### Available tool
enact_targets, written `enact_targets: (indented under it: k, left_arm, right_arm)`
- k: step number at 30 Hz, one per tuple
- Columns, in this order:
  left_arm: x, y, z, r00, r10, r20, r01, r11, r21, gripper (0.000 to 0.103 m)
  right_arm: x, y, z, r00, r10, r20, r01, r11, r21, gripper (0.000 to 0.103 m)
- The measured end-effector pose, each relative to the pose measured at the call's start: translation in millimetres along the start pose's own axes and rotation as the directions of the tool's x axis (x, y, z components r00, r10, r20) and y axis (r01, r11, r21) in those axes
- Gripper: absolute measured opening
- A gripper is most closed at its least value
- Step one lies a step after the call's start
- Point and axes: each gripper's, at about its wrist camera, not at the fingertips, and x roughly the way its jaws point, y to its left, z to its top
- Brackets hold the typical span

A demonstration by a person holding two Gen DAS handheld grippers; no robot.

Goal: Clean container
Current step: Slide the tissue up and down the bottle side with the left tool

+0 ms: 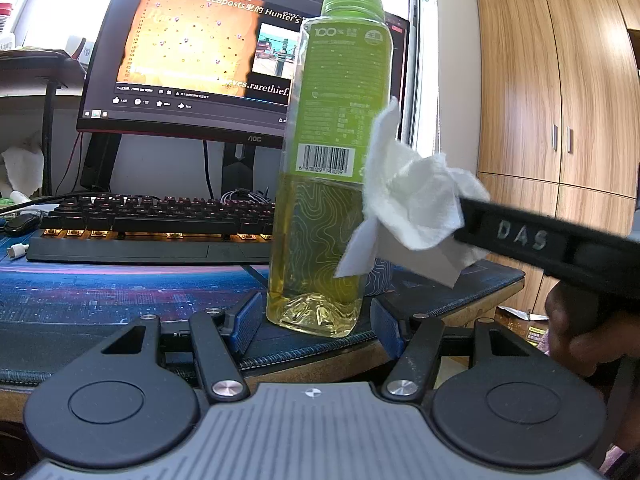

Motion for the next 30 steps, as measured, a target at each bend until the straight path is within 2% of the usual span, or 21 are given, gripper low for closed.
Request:
enact_targets:
  k: [7,21,27,30]
  left_arm:
    - [-0.1,-0.1,-0.2,1.0,0.0,0.0,0.0,1.0,0.0,0.064]
    - [-0.4,-0.3,0.0,1.0,0.002,-0.002,-0.002,1.0,0.003,0.064]
    - [0.1,0.5,0.3,1.0,0.002,-0.003,-0.001,1.0,0.005,0.064]
    - [0.5,0.5,0.6,1.0,0.002,-0.005,-0.002,1.0,0.006,0.064]
  right_arm:
    - [6.5,-6.3,-8.7,0.999,-0.018,-0.036,0.018,1.0,0.01,0.008]
    - [-3.1,1.5,3.2,1.0,0.011,0.013,-0.011,1.0,-0.002,0.008]
    - [7.2,-7.2,-7.7,0.999,-0.015,-0.038,0.016,1.0,0.012,0.008]
    - [4.9,-4.6,-5.3,0.999,-0.017,-0.032,0.017,1.0,-0.001,0.008]
